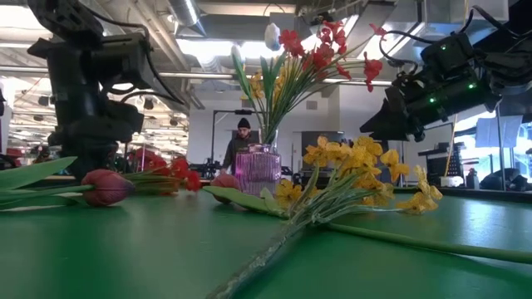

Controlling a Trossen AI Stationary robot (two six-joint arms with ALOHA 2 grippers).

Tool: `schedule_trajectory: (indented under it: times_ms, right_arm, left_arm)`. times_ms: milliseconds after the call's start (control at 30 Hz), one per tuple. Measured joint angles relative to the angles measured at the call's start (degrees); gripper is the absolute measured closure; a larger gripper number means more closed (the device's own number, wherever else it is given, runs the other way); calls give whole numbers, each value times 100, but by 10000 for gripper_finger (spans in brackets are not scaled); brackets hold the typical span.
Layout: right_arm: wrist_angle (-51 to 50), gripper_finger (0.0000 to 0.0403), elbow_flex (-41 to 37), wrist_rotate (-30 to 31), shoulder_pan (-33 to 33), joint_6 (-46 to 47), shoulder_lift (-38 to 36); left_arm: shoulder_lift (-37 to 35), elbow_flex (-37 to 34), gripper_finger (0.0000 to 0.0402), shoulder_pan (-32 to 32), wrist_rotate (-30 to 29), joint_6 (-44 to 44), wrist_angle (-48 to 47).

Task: Sort flowers into vase by color
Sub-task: Put the red flowers into the violet vase

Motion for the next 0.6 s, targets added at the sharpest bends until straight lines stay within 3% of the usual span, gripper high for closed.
schedule_trajectory:
  times_ms: [167,467,600]
  right_arm:
    - [4,146,0,0,1,-2,1]
    - [-16,146,0,-2,-1,43,0]
    - [-39,146,0,-2,-1,137,0]
  left_arm:
    - [-74,115,389,-32,-286,10,38]
    - [-559,1052,391,-30,-973,627,-193]
    - [-814,1405,392,-193,-1250,1025,201]
